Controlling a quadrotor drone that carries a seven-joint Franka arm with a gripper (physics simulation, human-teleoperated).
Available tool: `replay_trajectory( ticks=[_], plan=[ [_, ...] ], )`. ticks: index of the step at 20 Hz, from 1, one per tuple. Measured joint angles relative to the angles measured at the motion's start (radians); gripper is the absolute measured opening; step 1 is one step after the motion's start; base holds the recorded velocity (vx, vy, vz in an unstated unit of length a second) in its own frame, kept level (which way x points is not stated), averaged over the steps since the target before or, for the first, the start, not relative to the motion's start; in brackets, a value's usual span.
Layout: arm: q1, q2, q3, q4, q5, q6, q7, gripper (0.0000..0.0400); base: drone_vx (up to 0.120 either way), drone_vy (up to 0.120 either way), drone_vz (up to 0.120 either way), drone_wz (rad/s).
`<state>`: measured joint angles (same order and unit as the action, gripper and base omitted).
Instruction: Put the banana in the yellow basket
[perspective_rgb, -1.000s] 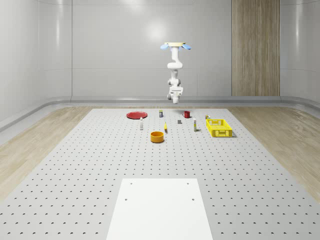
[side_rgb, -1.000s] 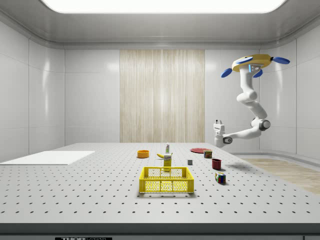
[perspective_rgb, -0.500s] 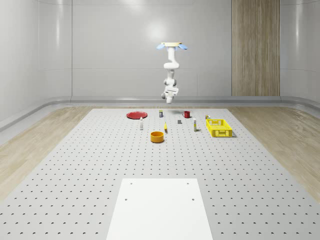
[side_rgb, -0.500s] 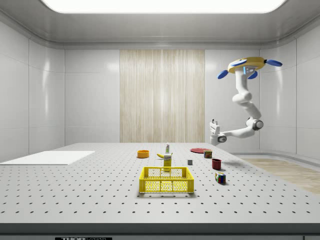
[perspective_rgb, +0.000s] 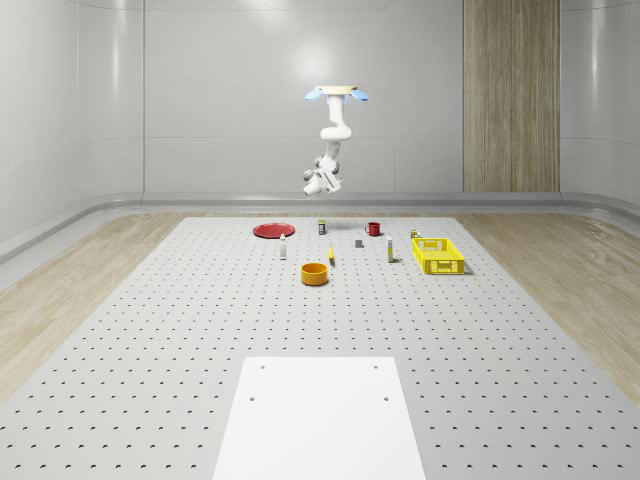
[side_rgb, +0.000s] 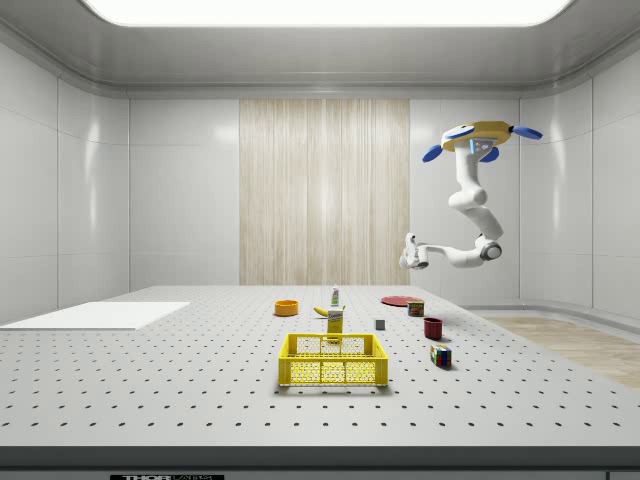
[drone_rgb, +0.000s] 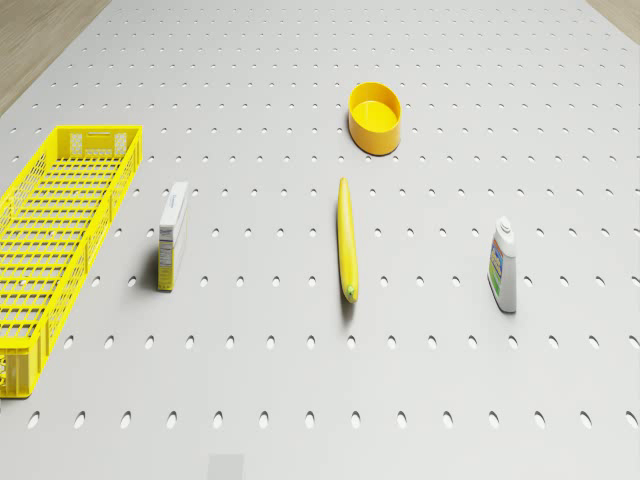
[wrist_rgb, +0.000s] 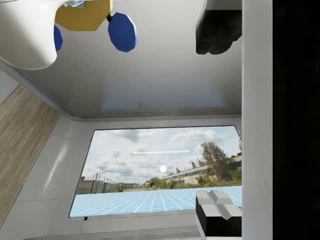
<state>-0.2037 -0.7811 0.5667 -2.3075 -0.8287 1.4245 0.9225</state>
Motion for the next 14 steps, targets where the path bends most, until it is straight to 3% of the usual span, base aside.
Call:
replay_trajectory(
  ticks=[4, 7, 10, 14],
  plan=[
    [-0.148, -0.057, 0.249, -0.257, -0.452, -0.008, 0.143, 0.0400, 0.120, -0.120, -0.120, 0.000],
    [-0.302, -0.099, 0.397, -0.419, -0.748, -0.058, 0.278, 0.0400, 0.120, -0.120, -0.120, 0.000],
    [-0.462, -0.138, 0.503, -0.513, -0.947, -0.130, 0.398, 0.0400, 0.120, -0.120, -0.120, 0.000],
    [-0.628, -0.184, 0.590, -0.565, -1.083, -0.207, 0.509, 0.0400, 0.120, -0.120, -0.120, 0.000]
  ],
)
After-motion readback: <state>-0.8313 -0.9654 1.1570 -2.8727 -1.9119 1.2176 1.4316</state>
